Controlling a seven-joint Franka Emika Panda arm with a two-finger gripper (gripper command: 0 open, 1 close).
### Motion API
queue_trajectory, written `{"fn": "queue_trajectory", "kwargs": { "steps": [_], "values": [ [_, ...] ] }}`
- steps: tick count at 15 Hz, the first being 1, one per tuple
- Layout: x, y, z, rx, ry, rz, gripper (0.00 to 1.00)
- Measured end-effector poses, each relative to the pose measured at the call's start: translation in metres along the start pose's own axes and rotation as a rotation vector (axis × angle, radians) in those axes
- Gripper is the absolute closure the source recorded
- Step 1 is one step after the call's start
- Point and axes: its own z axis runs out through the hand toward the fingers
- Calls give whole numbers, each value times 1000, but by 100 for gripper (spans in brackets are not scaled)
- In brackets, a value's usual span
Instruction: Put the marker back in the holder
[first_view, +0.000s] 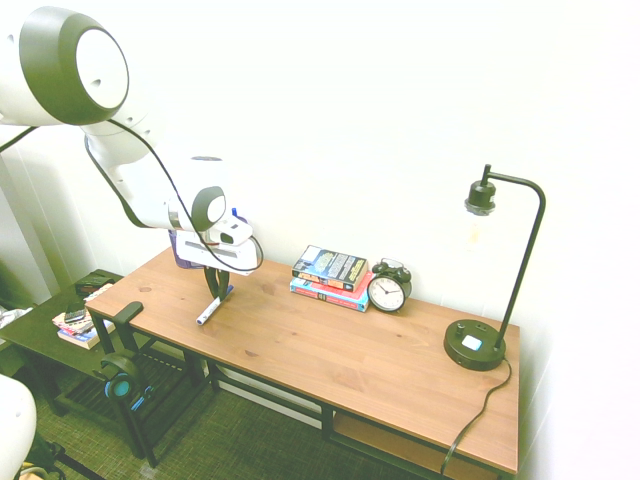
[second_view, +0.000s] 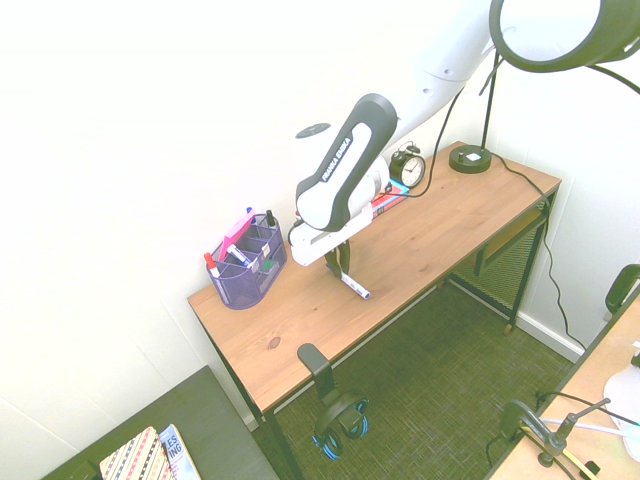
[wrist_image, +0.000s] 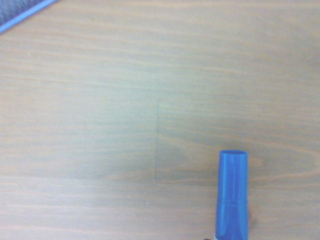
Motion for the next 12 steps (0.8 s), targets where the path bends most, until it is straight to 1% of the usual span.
{"fn": "queue_trajectory", "kwargs": {
  "steps": [3,7,9,11,12],
  "values": [
    [-22,6,-41,78,91,-30,100],
    [-62,13,-91,247,293,-106,100],
    [-80,-4,-112,344,337,-155,100],
    [-93,-33,-133,460,379,-207,100],
    [-93,-51,-143,516,411,-217,100]
  ]
}}
